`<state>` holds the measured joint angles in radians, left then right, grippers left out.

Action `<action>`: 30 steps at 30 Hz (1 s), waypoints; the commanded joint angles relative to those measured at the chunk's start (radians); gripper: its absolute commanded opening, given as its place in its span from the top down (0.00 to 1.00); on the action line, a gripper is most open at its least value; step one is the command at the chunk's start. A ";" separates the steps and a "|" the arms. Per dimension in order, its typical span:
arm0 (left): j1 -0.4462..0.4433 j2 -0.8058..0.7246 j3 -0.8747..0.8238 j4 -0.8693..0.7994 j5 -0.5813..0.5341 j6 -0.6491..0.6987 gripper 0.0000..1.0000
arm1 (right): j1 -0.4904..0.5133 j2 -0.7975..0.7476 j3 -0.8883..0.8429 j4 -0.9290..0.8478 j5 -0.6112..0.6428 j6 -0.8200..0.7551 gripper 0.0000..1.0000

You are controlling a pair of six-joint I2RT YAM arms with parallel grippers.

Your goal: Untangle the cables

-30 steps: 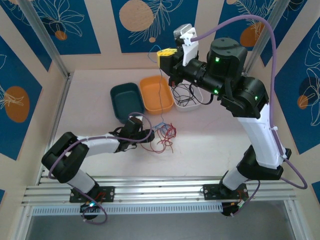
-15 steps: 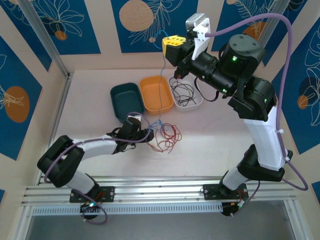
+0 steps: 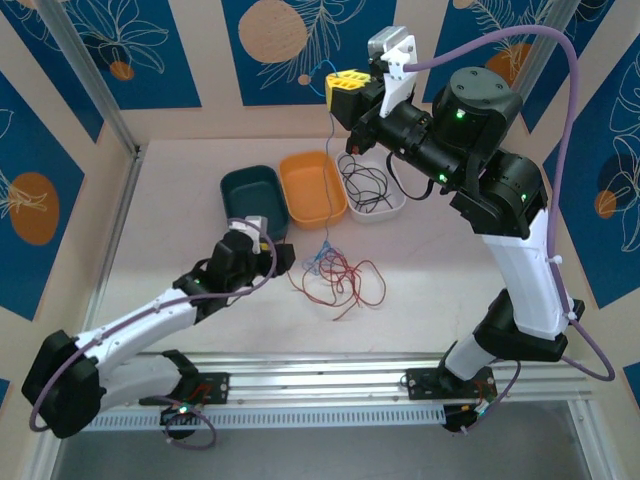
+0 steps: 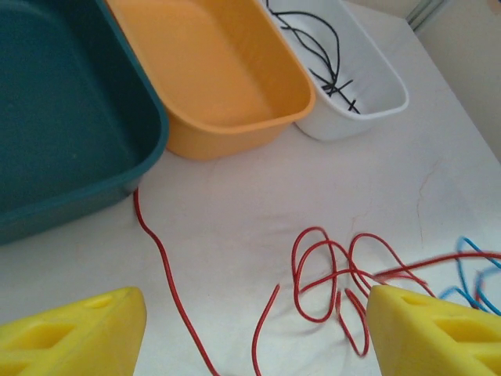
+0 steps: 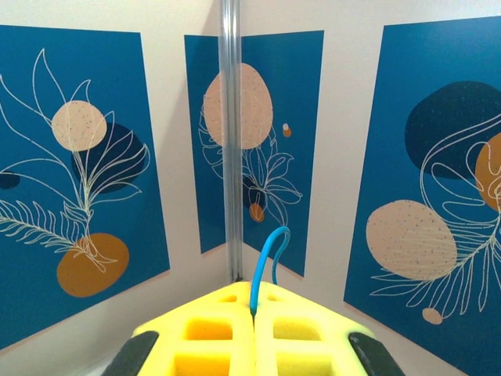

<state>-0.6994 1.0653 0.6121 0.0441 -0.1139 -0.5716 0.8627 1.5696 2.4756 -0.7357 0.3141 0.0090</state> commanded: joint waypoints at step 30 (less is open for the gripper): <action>-0.096 0.351 0.100 0.761 0.252 0.151 0.01 | -0.021 0.062 0.091 -0.049 -0.040 0.080 1.00</action>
<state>-0.7822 1.4075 0.7143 0.5789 0.1646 -0.3752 0.8482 1.6264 2.5443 -0.7784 0.2798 0.0734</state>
